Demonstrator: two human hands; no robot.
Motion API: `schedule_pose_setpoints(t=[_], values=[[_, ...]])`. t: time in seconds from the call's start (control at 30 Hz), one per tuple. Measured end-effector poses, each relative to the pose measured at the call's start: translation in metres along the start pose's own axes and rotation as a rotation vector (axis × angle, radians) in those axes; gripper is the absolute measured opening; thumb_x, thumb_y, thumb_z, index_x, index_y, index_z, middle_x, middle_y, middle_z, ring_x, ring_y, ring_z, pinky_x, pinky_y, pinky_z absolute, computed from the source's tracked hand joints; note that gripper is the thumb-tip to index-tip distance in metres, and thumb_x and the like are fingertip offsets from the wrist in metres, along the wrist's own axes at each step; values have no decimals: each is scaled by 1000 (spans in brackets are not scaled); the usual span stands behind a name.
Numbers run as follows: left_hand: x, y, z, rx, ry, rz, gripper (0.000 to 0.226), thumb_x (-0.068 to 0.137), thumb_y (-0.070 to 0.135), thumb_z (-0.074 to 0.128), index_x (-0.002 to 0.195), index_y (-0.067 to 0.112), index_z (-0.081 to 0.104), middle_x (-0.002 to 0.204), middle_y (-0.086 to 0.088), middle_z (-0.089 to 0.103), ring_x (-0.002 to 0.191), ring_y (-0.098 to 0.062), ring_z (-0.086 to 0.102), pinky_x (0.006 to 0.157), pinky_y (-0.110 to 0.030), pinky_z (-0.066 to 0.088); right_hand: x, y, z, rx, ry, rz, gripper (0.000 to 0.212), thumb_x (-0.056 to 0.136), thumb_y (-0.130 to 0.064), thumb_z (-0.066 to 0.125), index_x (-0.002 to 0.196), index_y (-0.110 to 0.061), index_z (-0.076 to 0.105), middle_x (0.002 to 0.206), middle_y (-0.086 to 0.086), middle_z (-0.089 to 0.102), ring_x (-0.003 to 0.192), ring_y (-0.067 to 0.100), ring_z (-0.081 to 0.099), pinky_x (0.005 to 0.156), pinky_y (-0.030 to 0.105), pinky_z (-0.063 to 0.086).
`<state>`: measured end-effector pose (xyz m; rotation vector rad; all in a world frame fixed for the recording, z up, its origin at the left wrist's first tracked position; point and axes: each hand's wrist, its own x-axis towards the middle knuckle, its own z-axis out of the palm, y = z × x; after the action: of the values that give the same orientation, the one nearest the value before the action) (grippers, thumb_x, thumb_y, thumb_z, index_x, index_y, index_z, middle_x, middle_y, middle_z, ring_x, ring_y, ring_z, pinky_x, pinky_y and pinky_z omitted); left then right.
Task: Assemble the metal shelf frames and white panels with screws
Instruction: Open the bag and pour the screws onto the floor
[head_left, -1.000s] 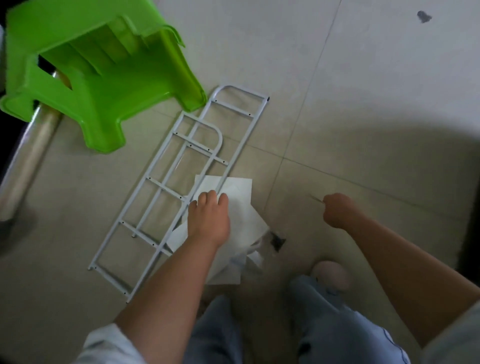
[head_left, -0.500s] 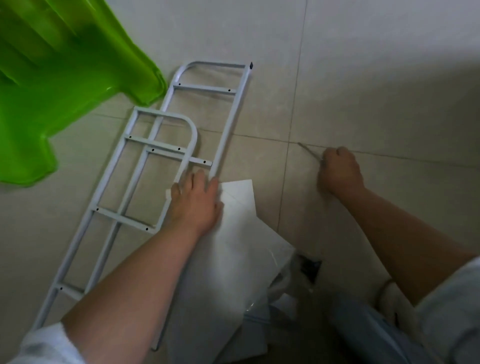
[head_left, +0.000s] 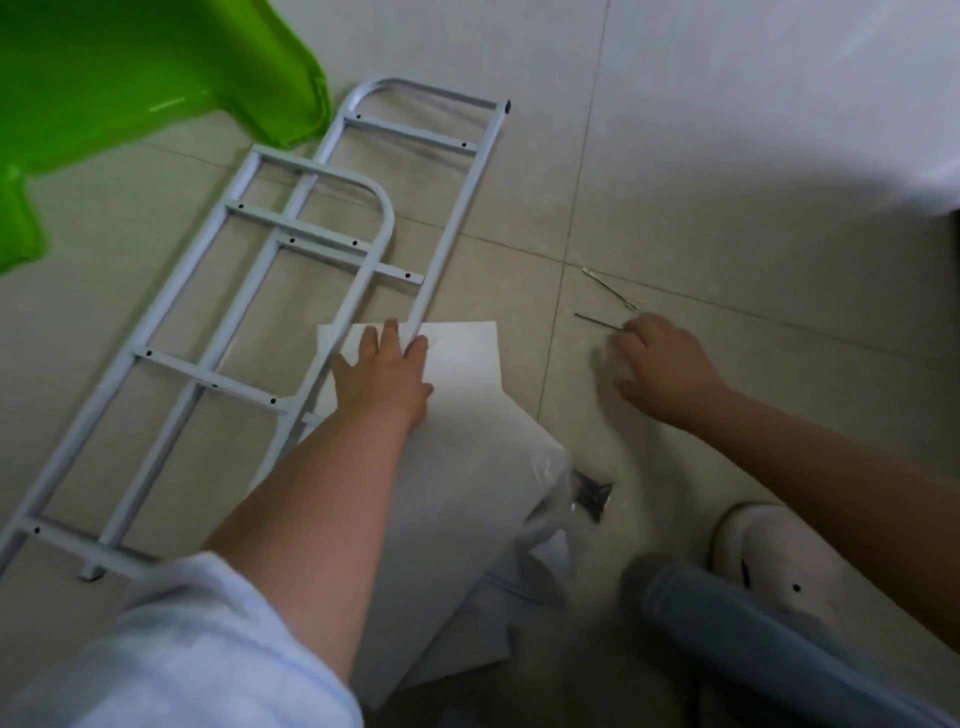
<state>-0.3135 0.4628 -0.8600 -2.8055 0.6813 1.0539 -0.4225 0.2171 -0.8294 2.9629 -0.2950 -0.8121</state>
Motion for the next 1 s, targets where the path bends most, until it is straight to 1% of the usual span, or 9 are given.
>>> schedule_pose_setpoints(t=[0.1, 0.23, 0.37, 0.5, 0.57, 0.63, 0.77, 0.9, 1.0], values=[[-8, 2, -4, 117, 31, 0, 60, 96, 20, 42, 147, 23, 10, 154, -14, -8, 142, -31, -5, 112, -54, 10, -39, -7, -25, -150, -176, -151, 59, 89, -35, 51, 141, -15, 30, 146, 7, 30, 139, 22, 20, 110, 34, 21], [-19, 9, -11, 182, 148, 87, 54, 91, 13, 43, 141, 20, 23, 152, -15, 8, 140, -31, 9, 109, -52, 16, -72, -16, -50, -321, 48, -512, 71, 53, -44, 84, 114, -14, 63, 109, 9, 65, 109, 32, 59, 89, 50, 46], [-27, 14, -19, 226, 194, 132, 48, 90, 13, 45, 136, 13, 32, 143, -14, 27, 133, -29, 24, 107, -45, 24, -82, -47, -51, -256, -299, -609, 78, 82, -46, 60, 146, -28, 19, 151, -2, 23, 142, 21, 7, 114, 45, -1], [-27, 15, -22, 223, 218, 140, 42, 91, 16, 45, 132, 10, 39, 139, -13, 33, 130, -29, 29, 102, -42, 30, -74, -84, -11, -313, -291, -728, 56, 90, -33, 53, 141, -28, 31, 141, -1, 39, 138, 20, 21, 114, 45, -2], [-23, 15, -24, 96, 244, 136, 39, 92, 21, 45, 129, 8, 45, 135, -14, 39, 126, -31, 35, 98, -41, 35, -59, -80, -8, -173, -267, -666, 27, 92, -18, 48, 117, -17, 56, 117, 4, 59, 117, 20, 47, 114, 38, 17], [-23, 15, -28, -259, 254, 93, 38, 94, 29, 46, 122, 6, 53, 130, -15, 47, 120, -32, 44, 95, -38, 38, -42, -61, -29, 183, -287, -495, 15, 91, -11, 48, 94, -4, 61, 91, 11, 63, 84, 16, 58, 86, 20, 41], [-42, 38, -50, -1146, 15, 44, 31, 90, 49, 45, 89, 20, 58, 102, -2, 60, 97, -19, 58, 93, -35, 42, -8, 2, -79, 1016, -131, -110, 25, 92, 1, 49, 68, -8, 50, 65, 7, 50, 45, 0, 57, 55, 9, 44], [-43, 76, -93, -1340, 117, 177, 53, 67, 70, 59, 82, 19, 63, 91, -4, 66, 93, -20, 62, 87, -35, 47, 15, 18, -101, 1286, 121, 44, 25, 91, -2, 51, 67, -7, 48, 57, 8, 42, 33, 3, 48, 50, 21, 47], [-40, 99, -130, -1319, 430, 149, 26, 86, 33, 60, 68, 14, 58, 66, -5, 54, 66, -16, 48, 68, -29, 40, 19, 18, -119, 1358, 271, 100, 31, 90, -8, 55, 61, -10, 46, 46, 2, 42, 30, 5, 41, 46, 21, 38]])
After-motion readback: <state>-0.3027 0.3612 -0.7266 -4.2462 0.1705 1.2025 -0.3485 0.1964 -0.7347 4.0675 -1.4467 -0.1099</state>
